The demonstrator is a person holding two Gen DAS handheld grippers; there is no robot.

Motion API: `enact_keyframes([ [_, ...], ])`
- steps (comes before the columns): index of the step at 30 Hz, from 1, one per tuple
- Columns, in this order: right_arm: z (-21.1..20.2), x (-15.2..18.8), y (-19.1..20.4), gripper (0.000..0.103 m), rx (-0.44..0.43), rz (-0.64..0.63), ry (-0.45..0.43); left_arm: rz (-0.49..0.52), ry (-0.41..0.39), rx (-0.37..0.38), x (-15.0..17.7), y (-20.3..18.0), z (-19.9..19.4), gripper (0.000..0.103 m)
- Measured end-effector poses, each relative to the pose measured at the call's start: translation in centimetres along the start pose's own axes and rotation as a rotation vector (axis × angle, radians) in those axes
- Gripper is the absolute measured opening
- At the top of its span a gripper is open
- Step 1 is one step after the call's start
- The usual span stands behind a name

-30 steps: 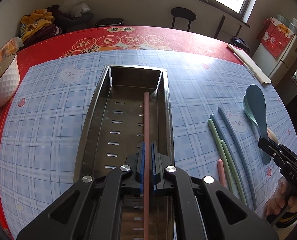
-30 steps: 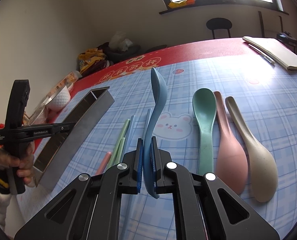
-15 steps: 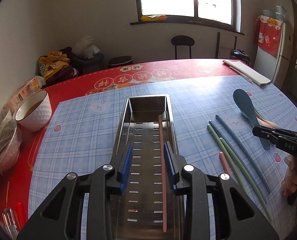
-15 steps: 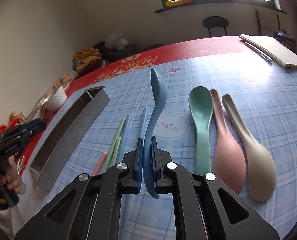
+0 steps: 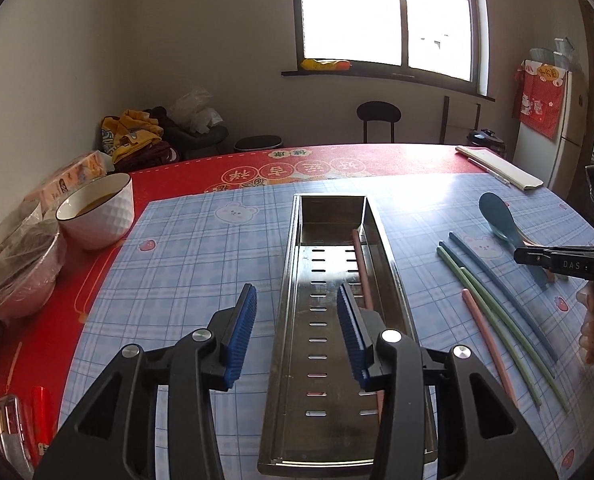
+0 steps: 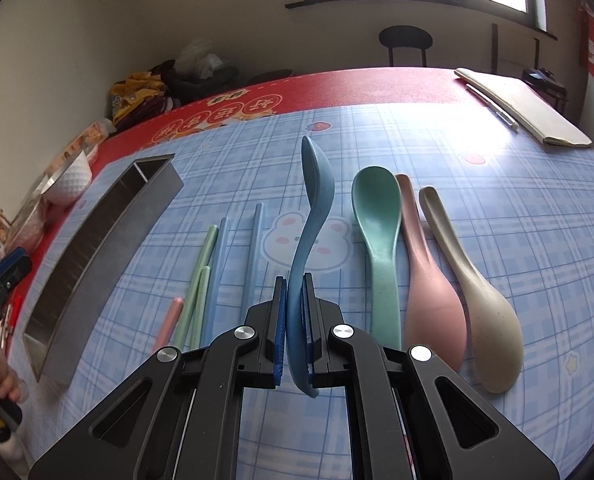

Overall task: Organize utensils
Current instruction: 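Carry the blue spoon into the steel tray with the right tool and open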

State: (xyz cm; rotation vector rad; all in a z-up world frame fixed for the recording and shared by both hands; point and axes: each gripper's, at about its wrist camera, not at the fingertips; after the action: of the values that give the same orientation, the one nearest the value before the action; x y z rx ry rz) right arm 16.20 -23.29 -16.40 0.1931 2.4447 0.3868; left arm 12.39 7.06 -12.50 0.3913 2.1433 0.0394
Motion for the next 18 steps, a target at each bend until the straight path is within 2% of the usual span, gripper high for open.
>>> enact_keyframes([
  [3, -0.6, -0.5, 1.2, 0.007, -0.004, -0.007, 0.005, -0.015, -0.017, 0.005, 0.4, 0.6, 0.2, 0.043],
  [6, -0.6, -0.9, 3.3, 0.007, -0.034, -0.012, 0.025, -0.006, -0.04, -0.015, 0.7, 0.9, 0.5, 0.049],
  [9, -0.2, -1.2, 6.3, 0.007, -0.082, -0.021, 0.052, -0.01, -0.08, -0.06, 0.7, 1.4, 0.4, 0.055],
  [13, 0.4, -2.0, 10.5, 0.007, -0.174, -0.001, 0.075, -0.041, -0.103, -0.082, 0.9, 2.7, 0.1, 0.064],
  [18, 2.5, -2.3, 15.9, 0.007, -0.21, 0.005, 0.136, -0.114, -0.082, -0.082, 1.5, 4.5, 0.6, 0.073],
])
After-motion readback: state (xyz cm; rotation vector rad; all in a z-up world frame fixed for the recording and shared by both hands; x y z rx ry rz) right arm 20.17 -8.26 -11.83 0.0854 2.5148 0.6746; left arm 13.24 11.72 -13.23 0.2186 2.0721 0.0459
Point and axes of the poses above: each gripper's, at about its wrist camera, not at the fingertips, and z roughly the way its jaws point, y to its left, x to its underside, and after that the axes turned 9 degrees about z, right-handed
